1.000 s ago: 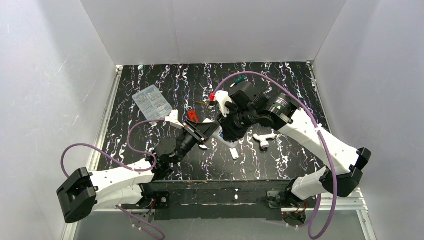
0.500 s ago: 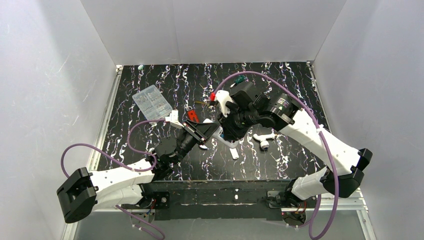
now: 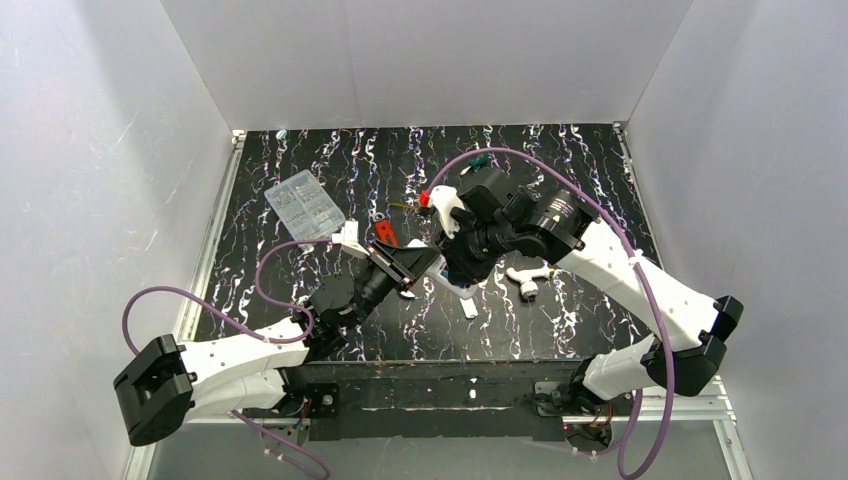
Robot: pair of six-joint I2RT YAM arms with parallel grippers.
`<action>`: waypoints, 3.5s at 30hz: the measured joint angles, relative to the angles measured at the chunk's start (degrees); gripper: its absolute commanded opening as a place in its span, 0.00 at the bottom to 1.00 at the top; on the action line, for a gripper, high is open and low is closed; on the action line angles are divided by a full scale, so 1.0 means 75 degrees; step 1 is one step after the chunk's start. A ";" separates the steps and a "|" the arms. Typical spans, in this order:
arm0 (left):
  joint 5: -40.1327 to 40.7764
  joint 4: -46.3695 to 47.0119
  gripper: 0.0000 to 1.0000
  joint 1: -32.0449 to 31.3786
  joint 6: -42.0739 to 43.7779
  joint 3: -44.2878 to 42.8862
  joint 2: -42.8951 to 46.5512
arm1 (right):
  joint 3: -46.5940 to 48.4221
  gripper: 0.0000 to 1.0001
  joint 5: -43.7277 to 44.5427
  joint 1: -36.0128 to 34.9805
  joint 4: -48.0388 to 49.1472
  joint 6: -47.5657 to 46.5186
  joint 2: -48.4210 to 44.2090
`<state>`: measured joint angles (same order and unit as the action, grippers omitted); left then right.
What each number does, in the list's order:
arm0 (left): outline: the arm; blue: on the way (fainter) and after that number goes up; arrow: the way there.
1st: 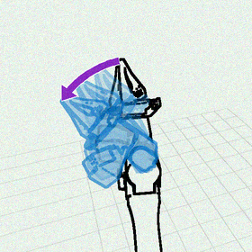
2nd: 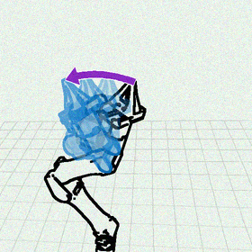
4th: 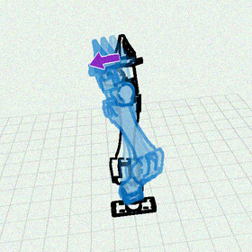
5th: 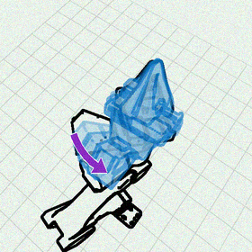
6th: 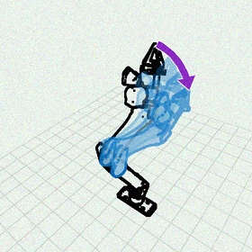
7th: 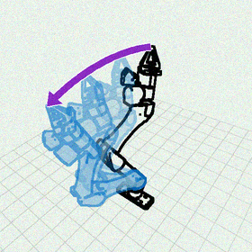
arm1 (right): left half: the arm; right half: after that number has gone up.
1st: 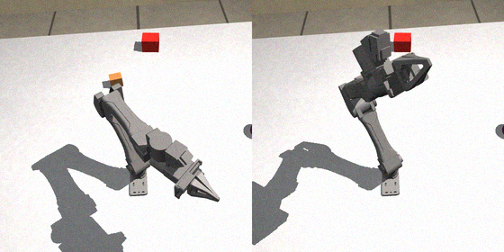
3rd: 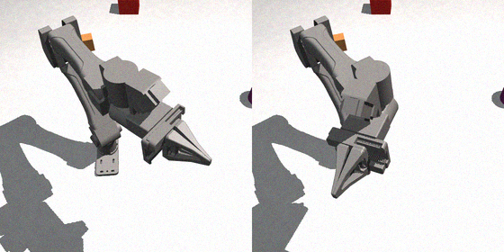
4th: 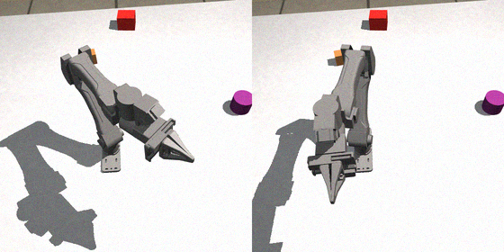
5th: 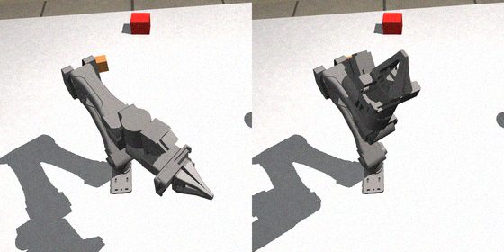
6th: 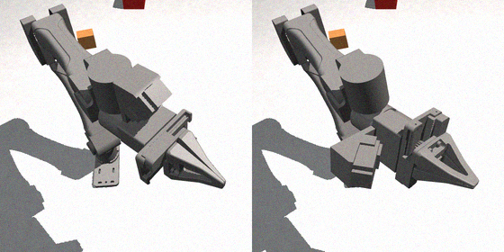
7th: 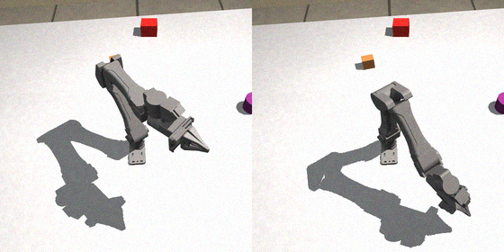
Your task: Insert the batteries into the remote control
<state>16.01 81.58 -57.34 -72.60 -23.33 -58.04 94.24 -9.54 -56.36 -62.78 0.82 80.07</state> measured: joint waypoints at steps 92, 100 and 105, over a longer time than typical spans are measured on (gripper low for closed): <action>-0.0029 -0.0055 0.00 -0.0020 -0.0012 0.0000 -0.0006 | 0.0262 0.51 0.0166 -0.0038 -0.0050 -0.0318 -0.0251; -0.0044 -0.0061 0.00 -0.0020 -0.0044 0.0000 -0.0006 | -0.2189 0.46 -0.0463 -0.0038 0.1323 -0.1853 -0.3028; -0.0067 -0.0160 0.00 -0.0020 -0.0125 0.0009 0.0082 | -0.3660 0.42 -0.1040 -0.0044 0.2212 -0.3477 -0.4616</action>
<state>15.51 80.38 -57.49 -73.54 -23.27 -57.43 66.78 -17.34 -56.69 -46.19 -25.26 45.45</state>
